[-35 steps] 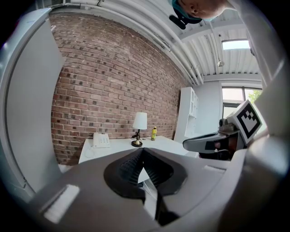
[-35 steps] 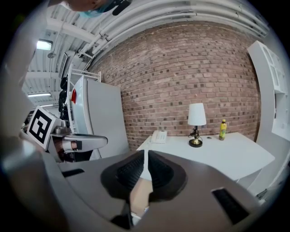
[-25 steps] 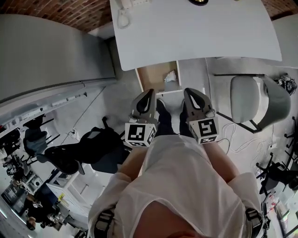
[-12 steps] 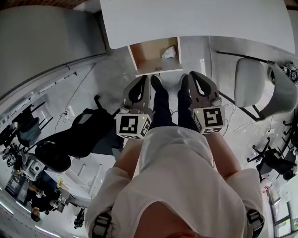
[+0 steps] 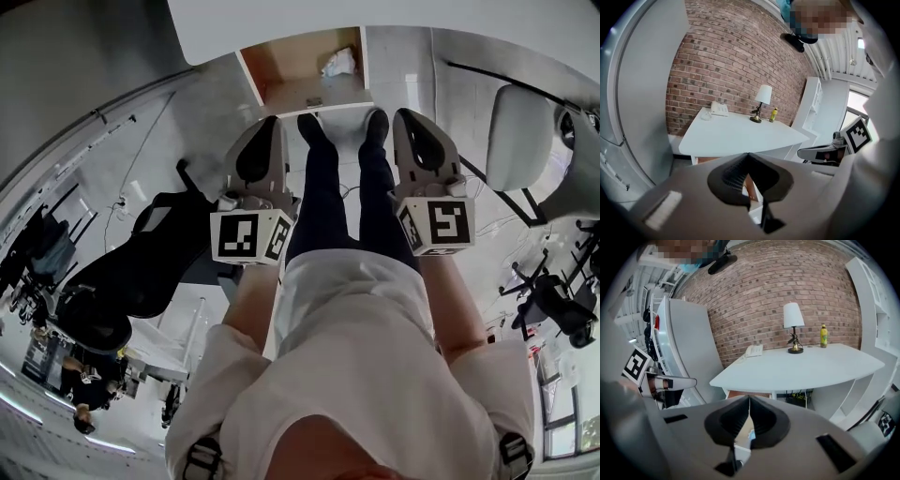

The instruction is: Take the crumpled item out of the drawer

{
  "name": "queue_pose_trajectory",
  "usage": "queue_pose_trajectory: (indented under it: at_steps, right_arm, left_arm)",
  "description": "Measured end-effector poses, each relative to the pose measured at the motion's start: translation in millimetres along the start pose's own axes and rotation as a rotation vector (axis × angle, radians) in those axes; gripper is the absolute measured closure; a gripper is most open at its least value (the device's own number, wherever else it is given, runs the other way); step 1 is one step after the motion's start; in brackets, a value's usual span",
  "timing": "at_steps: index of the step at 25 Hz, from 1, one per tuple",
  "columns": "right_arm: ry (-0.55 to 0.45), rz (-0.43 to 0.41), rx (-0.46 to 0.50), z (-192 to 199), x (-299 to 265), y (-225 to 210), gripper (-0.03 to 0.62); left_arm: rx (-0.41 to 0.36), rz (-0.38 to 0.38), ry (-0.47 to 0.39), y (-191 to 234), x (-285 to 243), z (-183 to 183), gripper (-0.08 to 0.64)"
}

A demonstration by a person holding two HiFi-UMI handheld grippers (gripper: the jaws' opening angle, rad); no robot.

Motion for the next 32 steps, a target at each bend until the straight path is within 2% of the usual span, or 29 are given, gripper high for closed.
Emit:
queue_pose_trajectory:
  at_steps: [4, 9, 23, 29, 32]
  right_arm:
    - [0.028, 0.002, -0.015, 21, -8, -1, 0.584]
    - [0.043, -0.010, -0.015, 38, -23, 0, 0.584]
    - [0.104, -0.023, -0.070, 101, -52, 4, 0.583]
    - [0.125, -0.037, -0.084, 120, -59, 7, 0.583]
    - [0.128, -0.041, -0.089, 124, -60, 8, 0.583]
  left_arm:
    - [0.004, 0.010, 0.018, 1, -13, 21, 0.551]
    - [0.045, 0.012, 0.062, 12, -29, 47, 0.551]
    - [0.058, -0.007, 0.132, 35, -61, 118, 0.551]
    - [0.071, 0.033, 0.159, 37, -72, 135, 0.551]
    - [0.058, 0.025, 0.176, 37, -75, 140, 0.551]
Point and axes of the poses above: the fingertips, and each gripper's own axes: x backward along the fingers, y to its left, z out of its underside, the point moved 1 cm from there along x, backward along the fingers, and after that the axes turned 10 degrees about x, right-handed, at the moved point
